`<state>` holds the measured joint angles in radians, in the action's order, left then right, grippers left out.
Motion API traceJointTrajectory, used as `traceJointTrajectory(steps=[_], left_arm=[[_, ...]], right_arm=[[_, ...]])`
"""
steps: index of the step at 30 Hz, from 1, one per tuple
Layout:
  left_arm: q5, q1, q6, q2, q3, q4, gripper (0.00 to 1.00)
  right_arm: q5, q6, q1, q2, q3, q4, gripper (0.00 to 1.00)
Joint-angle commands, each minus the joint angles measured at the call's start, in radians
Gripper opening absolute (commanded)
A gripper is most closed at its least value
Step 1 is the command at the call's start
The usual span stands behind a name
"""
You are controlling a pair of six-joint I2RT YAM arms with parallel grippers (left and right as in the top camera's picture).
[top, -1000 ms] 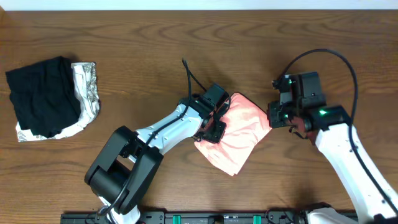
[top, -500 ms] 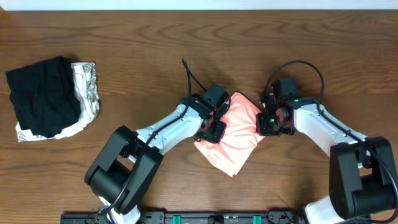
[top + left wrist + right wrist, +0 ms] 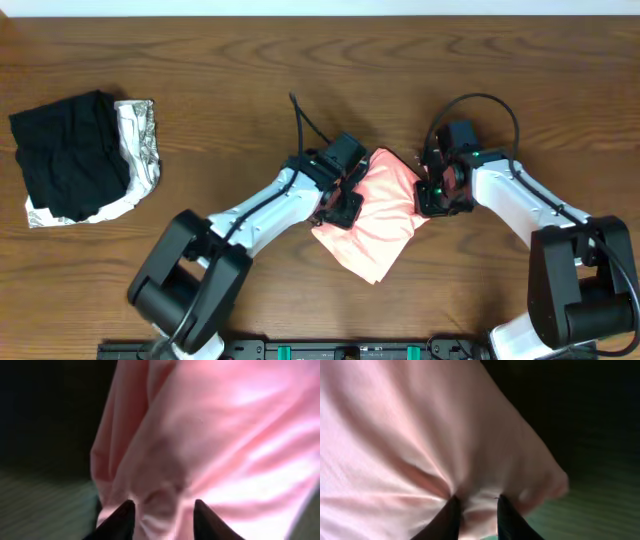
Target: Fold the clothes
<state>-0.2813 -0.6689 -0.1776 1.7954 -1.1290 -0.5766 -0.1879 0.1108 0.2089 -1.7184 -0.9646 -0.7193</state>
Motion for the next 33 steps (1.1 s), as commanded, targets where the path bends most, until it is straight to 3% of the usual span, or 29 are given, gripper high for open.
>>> traceJointTrajectory(steps=[1, 6, 9, 15, 21, 33], left_arm=[[0.013, 0.006, 0.059, -0.103, 0.003, -0.01, 0.41], [0.121, 0.013, 0.104, -0.234, 0.003, -0.008, 0.59], [0.117, 0.031, 0.172, -0.26, 0.003, -0.006, 0.65], [0.088, 0.115, 0.183, -0.209, 0.004, 0.014, 0.67], [-0.129, 0.198, 0.233, -0.105, 0.004, 0.071, 0.69], [-0.262, 0.208, 0.272, 0.042, 0.004, 0.121, 0.73]], right_arm=[[0.042, -0.023, -0.001, 0.072, -0.074, -0.033, 0.25], [0.042, -0.023, -0.001, 0.192, -0.147, -0.087, 0.29], [0.042, -0.023, -0.001, 0.274, -0.165, -0.111, 0.32], [0.026, -0.023, 0.005, 0.366, -0.165, -0.208, 0.3], [0.023, -0.022, 0.007, 0.348, -0.126, -0.259, 0.32], [-0.095, -0.023, 0.031, 0.23, -0.007, -0.082, 0.29]])
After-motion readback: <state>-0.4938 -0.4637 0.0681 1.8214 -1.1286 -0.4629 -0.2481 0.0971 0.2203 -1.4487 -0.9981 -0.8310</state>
